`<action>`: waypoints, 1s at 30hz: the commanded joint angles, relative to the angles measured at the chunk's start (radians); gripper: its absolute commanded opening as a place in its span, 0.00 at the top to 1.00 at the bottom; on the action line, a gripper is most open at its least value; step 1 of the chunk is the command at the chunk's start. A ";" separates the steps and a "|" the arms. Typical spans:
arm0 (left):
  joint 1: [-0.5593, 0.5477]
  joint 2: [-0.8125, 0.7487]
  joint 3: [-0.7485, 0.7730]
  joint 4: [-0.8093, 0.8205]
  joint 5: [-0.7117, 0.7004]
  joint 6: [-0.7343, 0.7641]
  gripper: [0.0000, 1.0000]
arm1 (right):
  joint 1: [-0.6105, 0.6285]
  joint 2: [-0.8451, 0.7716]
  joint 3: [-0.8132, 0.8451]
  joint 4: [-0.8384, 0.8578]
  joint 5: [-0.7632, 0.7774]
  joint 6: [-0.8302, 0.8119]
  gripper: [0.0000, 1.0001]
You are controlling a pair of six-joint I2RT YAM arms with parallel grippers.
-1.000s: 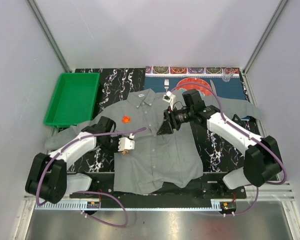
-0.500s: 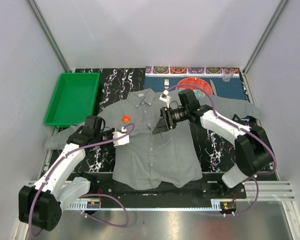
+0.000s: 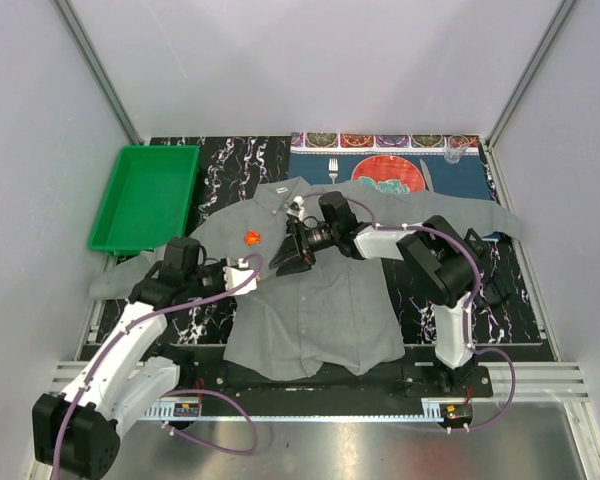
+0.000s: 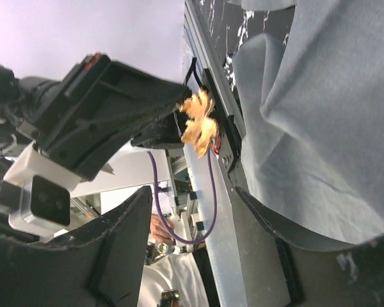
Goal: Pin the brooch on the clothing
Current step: Pick up the brooch from the clothes.
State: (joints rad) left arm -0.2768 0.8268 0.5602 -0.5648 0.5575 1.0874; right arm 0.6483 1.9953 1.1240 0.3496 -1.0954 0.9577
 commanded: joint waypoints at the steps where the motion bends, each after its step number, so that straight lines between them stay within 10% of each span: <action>1: -0.013 -0.047 -0.019 0.078 0.051 -0.024 1.00 | 0.019 0.052 0.066 0.241 -0.037 0.173 0.41; 8: -0.028 -0.150 -0.055 0.057 0.123 0.100 1.00 | 0.037 0.111 0.108 0.327 -0.121 0.167 0.29; 12: -0.033 -0.209 -0.056 -0.001 0.199 0.241 1.00 | 0.036 0.056 0.143 0.025 -0.146 -0.233 0.14; 16: -0.044 -0.250 -0.048 -0.064 0.284 0.373 1.00 | 0.037 0.010 0.195 -0.289 -0.155 -0.516 0.19; 30: -0.062 -0.255 -0.011 -0.170 0.452 0.753 1.00 | 0.093 -0.056 0.264 -0.546 -0.294 -0.831 0.30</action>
State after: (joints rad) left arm -0.3332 0.5777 0.5034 -0.7349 0.8707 1.6817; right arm 0.7052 1.9747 1.3186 -0.0162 -1.3567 0.3416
